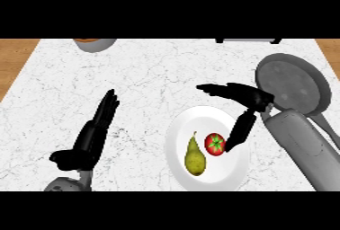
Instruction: Pick the pear from the plate and place it in the pan
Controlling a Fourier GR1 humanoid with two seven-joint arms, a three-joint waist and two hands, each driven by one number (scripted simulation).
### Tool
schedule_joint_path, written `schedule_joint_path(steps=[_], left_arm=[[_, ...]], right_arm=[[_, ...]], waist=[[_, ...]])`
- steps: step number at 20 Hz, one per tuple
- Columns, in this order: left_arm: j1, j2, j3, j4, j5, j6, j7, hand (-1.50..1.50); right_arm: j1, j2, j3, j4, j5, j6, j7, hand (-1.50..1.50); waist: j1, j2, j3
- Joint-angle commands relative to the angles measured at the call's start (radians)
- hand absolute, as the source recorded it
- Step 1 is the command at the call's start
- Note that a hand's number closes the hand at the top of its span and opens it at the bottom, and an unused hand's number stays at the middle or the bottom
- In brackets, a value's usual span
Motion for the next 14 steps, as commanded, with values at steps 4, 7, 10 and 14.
schedule_joint_path(steps=[4,7,10,14], left_arm=[[-0.039,-0.033,-0.001,0.050,-0.034,0.012,-0.006,0.00],[-0.023,-0.008,0.022,-0.036,-0.005,-0.005,0.057,0.00],[0.016,0.005,0.059,0.021,0.007,-0.062,-0.032,0.00],[0.076,-0.031,0.020,-0.057,-0.060,-0.027,-0.003,0.00]], right_arm=[[-0.067,0.096,0.173,0.036,0.154,0.099,0.050,-1.50],[-0.076,0.119,0.214,0.065,0.240,0.107,0.030,-1.50],[-0.032,0.141,0.224,0.100,0.294,0.130,0.016,-1.50],[0.066,0.161,0.174,0.005,0.338,0.137,0.075,-1.50]], waist=[[-0.009,0.001,0.000],[-0.005,-0.002,0.001],[-0.011,-0.001,0.000],[-0.016,-0.003,0.001]])
